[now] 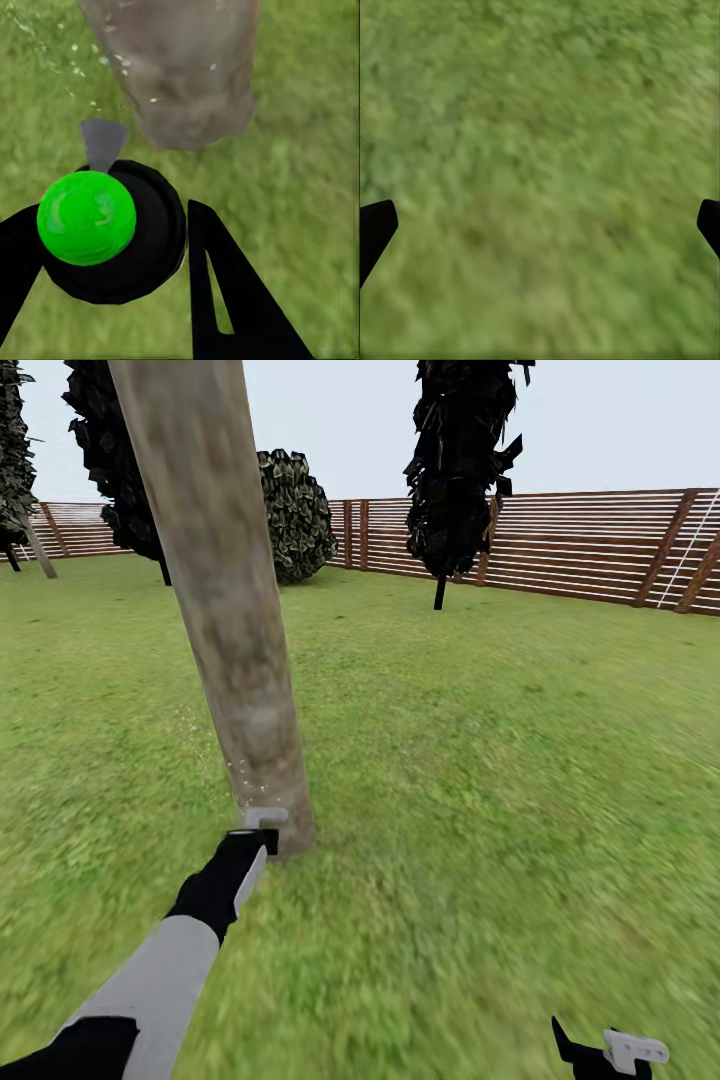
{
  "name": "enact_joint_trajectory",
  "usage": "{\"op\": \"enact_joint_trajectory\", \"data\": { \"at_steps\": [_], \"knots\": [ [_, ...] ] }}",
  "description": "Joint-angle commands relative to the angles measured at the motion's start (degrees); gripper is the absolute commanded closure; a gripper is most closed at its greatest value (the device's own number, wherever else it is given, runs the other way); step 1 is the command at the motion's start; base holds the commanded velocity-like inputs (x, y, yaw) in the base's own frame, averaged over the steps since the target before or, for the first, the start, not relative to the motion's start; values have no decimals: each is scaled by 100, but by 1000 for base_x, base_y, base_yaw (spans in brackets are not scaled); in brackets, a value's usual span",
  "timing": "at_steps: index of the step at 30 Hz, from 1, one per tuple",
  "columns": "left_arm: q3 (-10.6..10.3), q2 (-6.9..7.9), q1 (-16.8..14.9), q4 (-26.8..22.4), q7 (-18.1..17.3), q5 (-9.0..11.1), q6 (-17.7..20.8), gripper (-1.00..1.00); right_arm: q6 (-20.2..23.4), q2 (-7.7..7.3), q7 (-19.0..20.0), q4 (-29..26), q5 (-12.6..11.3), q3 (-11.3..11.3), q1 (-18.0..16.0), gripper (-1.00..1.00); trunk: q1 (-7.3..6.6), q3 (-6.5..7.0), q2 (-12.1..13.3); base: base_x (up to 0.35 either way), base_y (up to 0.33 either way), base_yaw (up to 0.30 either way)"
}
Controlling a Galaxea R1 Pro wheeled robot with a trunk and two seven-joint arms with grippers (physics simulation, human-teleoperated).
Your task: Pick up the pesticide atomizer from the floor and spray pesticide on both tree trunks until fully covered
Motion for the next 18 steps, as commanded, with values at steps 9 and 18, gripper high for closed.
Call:
{"op": "enact_joint_trajectory", "data": {
  "at_steps": [9,18],
  "knots": [
    [-101,141,-14,-336,2,-7,256,100,0,-3,0,2,7,0,0,-100,0,0,0,0,0,0],
    [-137,625,-1,-761,2,405,700,100,0,8,0,9,8,8,-2,-100,0,0,0,0,0,0]
  ]
}}
